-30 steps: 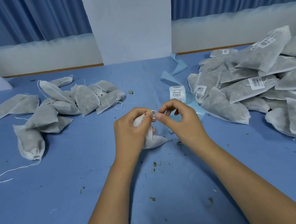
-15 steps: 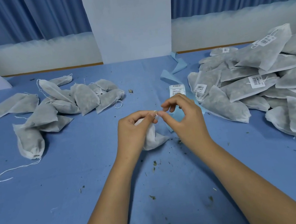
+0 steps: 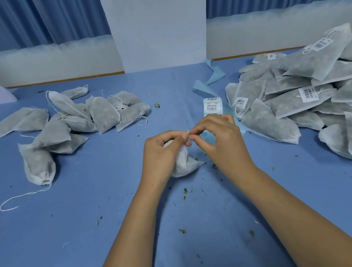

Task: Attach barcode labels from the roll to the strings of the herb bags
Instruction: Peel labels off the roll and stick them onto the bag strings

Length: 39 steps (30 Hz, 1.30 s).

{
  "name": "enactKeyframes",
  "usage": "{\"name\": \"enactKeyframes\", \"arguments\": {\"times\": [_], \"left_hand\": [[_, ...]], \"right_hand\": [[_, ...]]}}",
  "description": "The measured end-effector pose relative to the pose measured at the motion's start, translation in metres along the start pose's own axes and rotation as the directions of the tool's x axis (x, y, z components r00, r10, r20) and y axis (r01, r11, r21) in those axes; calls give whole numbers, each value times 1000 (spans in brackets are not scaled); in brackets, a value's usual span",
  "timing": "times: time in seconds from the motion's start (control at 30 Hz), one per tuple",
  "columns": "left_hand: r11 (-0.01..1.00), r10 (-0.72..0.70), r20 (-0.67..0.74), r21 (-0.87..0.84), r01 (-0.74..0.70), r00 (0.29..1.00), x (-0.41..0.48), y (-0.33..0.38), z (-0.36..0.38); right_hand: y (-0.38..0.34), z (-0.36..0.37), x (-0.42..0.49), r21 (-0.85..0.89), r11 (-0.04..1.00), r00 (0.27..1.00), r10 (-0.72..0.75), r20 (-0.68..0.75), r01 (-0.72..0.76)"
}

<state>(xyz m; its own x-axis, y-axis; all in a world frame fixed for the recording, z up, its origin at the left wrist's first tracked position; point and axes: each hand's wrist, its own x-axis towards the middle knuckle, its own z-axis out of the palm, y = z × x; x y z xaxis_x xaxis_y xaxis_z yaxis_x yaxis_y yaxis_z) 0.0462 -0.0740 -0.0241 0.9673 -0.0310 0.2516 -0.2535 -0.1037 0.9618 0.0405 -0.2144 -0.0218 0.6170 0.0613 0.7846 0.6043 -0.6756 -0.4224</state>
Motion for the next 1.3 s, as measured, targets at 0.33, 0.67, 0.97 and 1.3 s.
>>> {"name": "enactKeyframes", "arguments": {"times": [0.33, 0.67, 0.97, 1.3], "left_hand": [[998, -48, -60, 32, 50, 997, 5, -1, -5], [951, -116, -33, 286, 120, 993, 10, -9, -21], [964, 0, -389, 245, 103, 921, 13, -15, -13], [989, 7, -229, -142, -41, 973, 6, -3, -6]], "right_hand": [[18, -19, 13, 354, 778, 841, 540, 46, -519], [20, -26, 16, 511, 701, 767, 631, -117, -498], [-21, -4, -4, 312, 942, 966, 41, 255, -122], [-12, 3, -7, 309, 854, 864, 270, 426, -419]]}}
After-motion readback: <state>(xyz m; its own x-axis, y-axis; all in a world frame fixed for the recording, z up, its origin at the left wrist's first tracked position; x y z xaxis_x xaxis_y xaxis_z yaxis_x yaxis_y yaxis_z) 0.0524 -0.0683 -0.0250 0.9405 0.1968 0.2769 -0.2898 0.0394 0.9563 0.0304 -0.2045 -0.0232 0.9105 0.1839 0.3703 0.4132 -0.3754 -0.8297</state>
